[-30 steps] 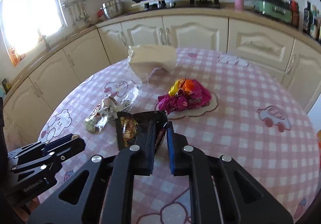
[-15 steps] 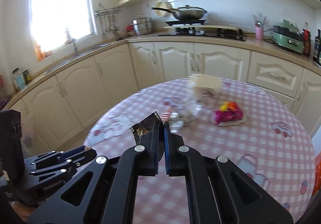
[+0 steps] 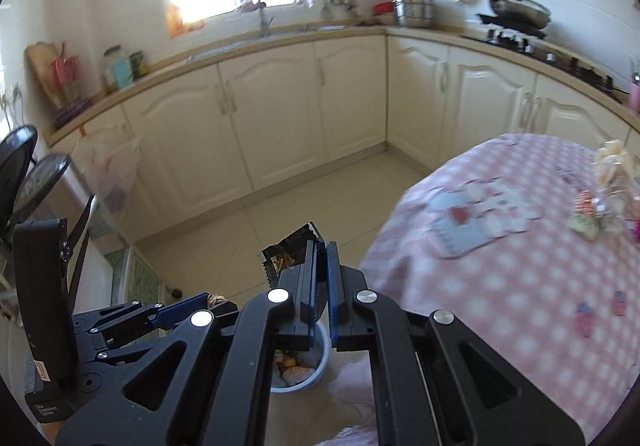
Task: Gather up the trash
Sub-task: 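Carry the gold wrapper and dark snack bag over the blue bucket, then open the left gripper to drop the gold wrapper into the bucket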
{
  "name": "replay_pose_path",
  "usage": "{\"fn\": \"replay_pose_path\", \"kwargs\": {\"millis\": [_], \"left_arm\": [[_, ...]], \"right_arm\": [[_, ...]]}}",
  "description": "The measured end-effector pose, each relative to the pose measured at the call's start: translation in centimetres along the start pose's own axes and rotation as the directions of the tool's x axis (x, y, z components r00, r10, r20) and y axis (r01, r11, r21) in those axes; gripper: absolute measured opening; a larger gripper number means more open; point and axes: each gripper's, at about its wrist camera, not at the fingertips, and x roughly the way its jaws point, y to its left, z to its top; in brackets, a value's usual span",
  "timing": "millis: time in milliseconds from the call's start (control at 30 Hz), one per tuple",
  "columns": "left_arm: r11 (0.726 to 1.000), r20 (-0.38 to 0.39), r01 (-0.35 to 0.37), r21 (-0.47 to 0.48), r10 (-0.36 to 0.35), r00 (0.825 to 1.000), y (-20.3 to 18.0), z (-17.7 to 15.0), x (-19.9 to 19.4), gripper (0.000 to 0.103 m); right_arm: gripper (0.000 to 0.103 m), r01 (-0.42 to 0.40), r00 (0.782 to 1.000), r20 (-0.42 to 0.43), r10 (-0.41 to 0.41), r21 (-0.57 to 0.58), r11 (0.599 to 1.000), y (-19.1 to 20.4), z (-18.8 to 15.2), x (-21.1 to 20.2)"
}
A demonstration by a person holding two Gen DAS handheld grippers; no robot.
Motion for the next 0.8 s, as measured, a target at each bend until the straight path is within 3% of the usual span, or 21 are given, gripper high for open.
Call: {"fn": "replay_pose_path", "kwargs": {"millis": [333,400,633,800], "left_arm": [[0.99,-0.091,-0.096,-0.108,0.087,0.992,7.8,-1.2,4.7,0.028],[0.99,-0.116,-0.095,-0.107,0.082,0.99,8.1,-0.7,5.8,0.029],[0.986,-0.134,-0.103,-0.134,0.085,0.987,9.7,-1.2,7.0,0.048],[0.982,-0.134,-0.111,-0.15,0.091,0.987,10.5,-1.6,6.9,0.049]], "right_arm": [[0.003,-0.021,0.989,-0.149,0.015,-0.038,0.999,4.5,-1.9,9.1],[0.003,-0.017,0.987,-0.158,0.01,-0.038,0.999,4.7,-2.0,9.9],[0.004,-0.015,0.984,-0.181,0.006,-0.05,0.999,5.8,-2.7,11.8],[0.004,-0.028,0.979,-0.203,0.017,-0.055,0.998,6.7,-3.2,13.0]]}}
